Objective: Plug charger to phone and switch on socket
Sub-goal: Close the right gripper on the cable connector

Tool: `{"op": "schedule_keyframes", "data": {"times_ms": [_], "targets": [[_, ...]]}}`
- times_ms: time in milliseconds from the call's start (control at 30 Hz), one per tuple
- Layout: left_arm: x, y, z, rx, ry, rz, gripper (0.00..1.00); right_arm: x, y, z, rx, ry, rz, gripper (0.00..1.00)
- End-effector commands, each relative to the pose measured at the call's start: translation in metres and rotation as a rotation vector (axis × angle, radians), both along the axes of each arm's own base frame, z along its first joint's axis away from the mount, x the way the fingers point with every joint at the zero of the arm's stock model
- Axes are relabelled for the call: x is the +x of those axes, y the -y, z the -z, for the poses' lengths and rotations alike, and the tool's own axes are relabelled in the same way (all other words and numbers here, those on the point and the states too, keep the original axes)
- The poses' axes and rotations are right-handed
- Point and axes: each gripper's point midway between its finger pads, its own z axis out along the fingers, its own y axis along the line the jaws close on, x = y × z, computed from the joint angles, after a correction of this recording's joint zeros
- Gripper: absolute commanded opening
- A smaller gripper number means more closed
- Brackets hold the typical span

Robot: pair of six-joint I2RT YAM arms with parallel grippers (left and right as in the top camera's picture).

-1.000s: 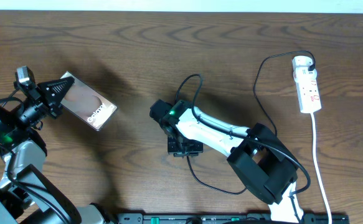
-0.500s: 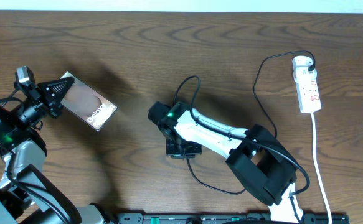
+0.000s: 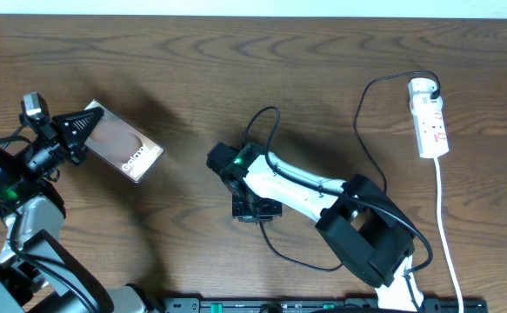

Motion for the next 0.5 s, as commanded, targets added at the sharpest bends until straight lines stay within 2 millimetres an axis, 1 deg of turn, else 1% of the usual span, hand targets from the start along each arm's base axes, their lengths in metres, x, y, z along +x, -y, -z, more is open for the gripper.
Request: {"op": "schedule_keyframes", "data": {"times_ms": [0,100,467], "targets": [[-0.0015,-0.0008,-0.0153,0.045,0.052,0.018,0.07,-0.0019,0.0075,0.0115,-0.04,0.007,-0.005,0.11],[-0.0016,-0.0008,-0.0154,0.046,0.053,0.018,0.07,0.001,0.0051,0.0121,-0.031,0.02,-0.006,0.1],[-0.0015,-0.0008,-0.0153,0.047,0.055,0.018,0.07,0.0055,0.002,0.013,-0.018,0.04,-0.025,0.16]]}}
